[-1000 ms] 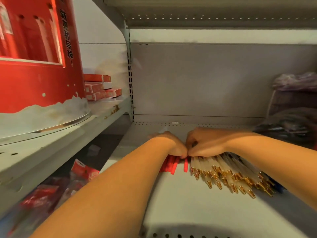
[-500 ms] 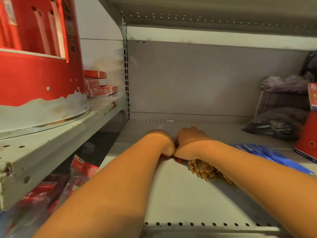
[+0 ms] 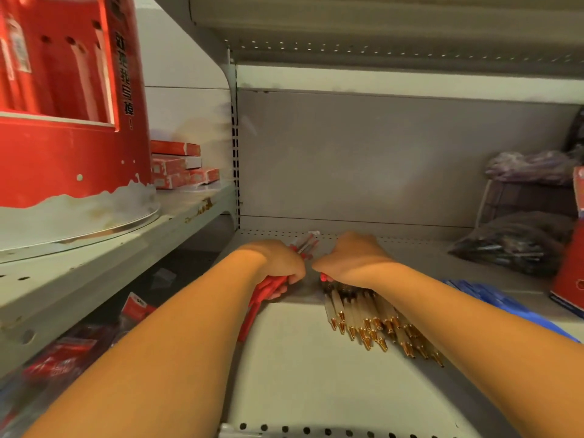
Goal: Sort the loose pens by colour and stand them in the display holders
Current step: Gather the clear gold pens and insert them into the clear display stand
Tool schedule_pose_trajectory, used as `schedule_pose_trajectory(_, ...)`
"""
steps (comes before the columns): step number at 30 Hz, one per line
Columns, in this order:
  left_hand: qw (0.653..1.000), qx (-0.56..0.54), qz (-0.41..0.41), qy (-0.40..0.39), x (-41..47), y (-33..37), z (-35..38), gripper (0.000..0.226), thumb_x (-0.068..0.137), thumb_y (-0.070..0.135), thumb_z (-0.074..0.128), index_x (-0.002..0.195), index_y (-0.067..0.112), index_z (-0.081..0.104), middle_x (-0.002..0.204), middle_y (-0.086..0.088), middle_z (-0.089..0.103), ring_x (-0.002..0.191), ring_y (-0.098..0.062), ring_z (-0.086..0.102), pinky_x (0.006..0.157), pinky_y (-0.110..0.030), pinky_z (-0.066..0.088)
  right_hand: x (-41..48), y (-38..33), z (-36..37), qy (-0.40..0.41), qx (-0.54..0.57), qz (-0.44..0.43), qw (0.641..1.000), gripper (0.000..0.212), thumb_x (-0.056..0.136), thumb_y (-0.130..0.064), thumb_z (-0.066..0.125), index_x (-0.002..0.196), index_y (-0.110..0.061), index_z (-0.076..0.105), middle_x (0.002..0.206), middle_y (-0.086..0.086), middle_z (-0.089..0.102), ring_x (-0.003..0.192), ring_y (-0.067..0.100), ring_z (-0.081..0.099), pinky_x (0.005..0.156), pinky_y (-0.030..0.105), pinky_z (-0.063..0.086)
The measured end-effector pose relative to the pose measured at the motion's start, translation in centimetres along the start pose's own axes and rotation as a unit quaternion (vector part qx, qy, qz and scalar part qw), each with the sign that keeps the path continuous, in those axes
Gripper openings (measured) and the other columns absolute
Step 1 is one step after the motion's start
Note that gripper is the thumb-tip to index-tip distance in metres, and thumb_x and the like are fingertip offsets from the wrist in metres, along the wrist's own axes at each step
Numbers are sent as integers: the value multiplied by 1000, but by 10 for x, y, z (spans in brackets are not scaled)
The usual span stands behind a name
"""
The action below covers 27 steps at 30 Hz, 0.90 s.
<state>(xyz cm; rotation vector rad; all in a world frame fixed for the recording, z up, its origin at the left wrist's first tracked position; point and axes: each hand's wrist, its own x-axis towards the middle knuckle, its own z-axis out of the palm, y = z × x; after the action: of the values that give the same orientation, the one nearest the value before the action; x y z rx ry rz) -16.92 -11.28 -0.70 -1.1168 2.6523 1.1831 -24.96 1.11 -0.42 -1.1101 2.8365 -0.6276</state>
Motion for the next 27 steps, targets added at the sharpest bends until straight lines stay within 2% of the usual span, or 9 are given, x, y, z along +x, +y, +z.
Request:
schedule_pose_trajectory(4,998,-35,47,2,-1,3,-2,5,73,4,53,78,4,54,47,-6,52,36,-18,49,43,-22,45,-3,6,-14,28,38,18,999,34,78,-42,63,55,-18,52,60,0,46,57,17,46,57,26,40)
schedule_pose_trajectory(6,995,-64,77,4,-4,7,-2,1,76,5,55,76,5,54,47,-4,52,36,-16,49,42,-21,45,-3,11,-24,49,87,24,995,25,79,-33,64,61,-17,56,54,-3,44,52,15,42,56,26,37)
schedule_pose_trajectory(9,984,-128,127,-3,-4,16,-1,4,78,6,57,74,7,55,50,-5,53,40,-17,50,45,-24,47,-8,24,-41,64,243,46,967,16,87,-22,65,75,-11,68,61,-3,57,58,12,53,58,23,45)
schedule_pose_trajectory(12,964,-192,186,-8,-6,28,5,10,84,6,56,74,8,54,50,-4,52,41,-18,48,46,-26,45,-22,29,-57,16,534,86,841,10,92,-10,64,94,0,65,83,8,64,79,18,65,65,25,59)
schedule_pose_trajectory(15,939,-249,239,4,-15,42,12,8,89,9,57,81,9,54,50,-3,53,41,-18,50,46,-27,48,-42,35,-64,4,693,96,714,17,92,-2,61,105,8,62,95,17,65,86,22,68,61,25,60)
schedule_pose_trajectory(18,906,-319,278,8,-34,61,23,5,89,7,57,85,9,55,50,-3,53,42,-19,49,47,-29,48,-66,45,-64,-8,744,55,666,24,93,4,56,115,14,58,98,24,70,81,25,73,60,24,59)
schedule_pose_trajectory(21,864,-381,330,-24,-59,82,38,6,89,7,60,89,13,57,51,0,54,44,-17,49,46,-28,46,-87,63,-65,6,783,3,621,34,92,13,50,126,8,48,109,32,66,90,30,72,67,29,60)
schedule_pose_trajectory(24,828,-422,366,-58,-83,101,58,12,90,8,63,95,16,54,57,2,54,46,-15,49,45,-26,44,-111,83,-78,25,769,-40,637,29,92,14,46,120,6,50,103,28,66,83,25,72,65,28,59)
schedule_pose_trajectory(27,792,-466,388,-76,-106,123,86,16,92,4,60,93,15,49,59,1,49,45,-14,46,41,-24,39,-135,110,-96,62,742,-42,666,28,91,14,37,108,-1,54,76,9,53,58,14,56,51,24,49)
